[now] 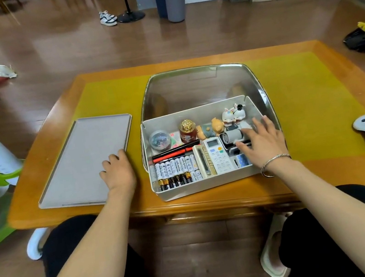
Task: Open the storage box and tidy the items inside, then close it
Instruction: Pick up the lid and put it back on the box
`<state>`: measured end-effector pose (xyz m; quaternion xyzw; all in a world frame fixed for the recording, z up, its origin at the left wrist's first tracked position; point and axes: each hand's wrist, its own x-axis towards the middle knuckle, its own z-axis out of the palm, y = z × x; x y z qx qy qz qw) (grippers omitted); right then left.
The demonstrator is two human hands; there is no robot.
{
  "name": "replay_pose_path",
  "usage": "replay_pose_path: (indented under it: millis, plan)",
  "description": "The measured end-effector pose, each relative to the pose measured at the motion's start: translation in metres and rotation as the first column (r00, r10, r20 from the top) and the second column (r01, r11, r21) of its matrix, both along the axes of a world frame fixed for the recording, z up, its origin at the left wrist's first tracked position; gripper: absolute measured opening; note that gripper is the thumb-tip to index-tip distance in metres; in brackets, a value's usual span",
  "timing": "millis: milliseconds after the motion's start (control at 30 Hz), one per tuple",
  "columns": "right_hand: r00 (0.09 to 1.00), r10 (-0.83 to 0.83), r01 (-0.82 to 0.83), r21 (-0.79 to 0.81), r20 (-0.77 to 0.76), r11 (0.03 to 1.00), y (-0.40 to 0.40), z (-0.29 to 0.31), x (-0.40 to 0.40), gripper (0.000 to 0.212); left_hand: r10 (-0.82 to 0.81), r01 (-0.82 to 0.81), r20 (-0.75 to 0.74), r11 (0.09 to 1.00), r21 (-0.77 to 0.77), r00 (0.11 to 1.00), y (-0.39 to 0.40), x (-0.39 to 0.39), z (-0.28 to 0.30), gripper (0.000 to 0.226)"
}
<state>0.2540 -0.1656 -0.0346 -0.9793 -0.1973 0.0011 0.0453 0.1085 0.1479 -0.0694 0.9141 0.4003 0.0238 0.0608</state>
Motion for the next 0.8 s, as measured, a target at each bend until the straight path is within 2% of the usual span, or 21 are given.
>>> replay_pose_path:
  millis: [67, 167, 333, 467, 600, 800]
  plan:
    - [1.0, -0.003, 0.003, -0.012, 0.0, 1.0, 0.001, 0.001, -0.001, 0.055, -0.045, 0.045, 0.005, 0.999, 0.029, 0.999, 0.0, 0.001, -0.001, 0.039]
    - [1.0, -0.007, 0.007, -0.02, -0.006, 1.0, 0.002, 0.001, -0.002, 0.055, -0.068, 0.068, 0.009, 0.998, -0.005, 0.998, 0.001, 0.006, 0.002, 0.038]
    - [1.0, -0.014, 0.014, -0.036, -0.01, 0.999, 0.003, 0.002, -0.003, 0.056, -0.062, 0.06, -0.028, 0.996, -0.068, 0.998, 0.004, 0.01, 0.012, 0.058]
    - [1.0, -0.014, 0.013, -0.04, -0.02, 0.999, 0.003, 0.002, -0.003, 0.055, -0.068, 0.07, -0.041, 0.995, 0.072, 0.997, 0.006, 0.01, 0.026, 0.047]
    - [1.0, -0.014, 0.013, -0.049, -0.024, 0.999, 0.003, 0.002, -0.002, 0.054, -0.097, 0.091, 0.042, 0.986, 0.139, 0.994, 0.014, 0.019, 0.054, 0.032]
    - [0.999, -0.012, 0.01, -0.049, -0.039, 0.999, 0.003, 0.004, -0.002, 0.054, -0.117, 0.087, 0.137, 0.975, 0.203, 0.984, 0.023, 0.029, 0.099, 0.038]
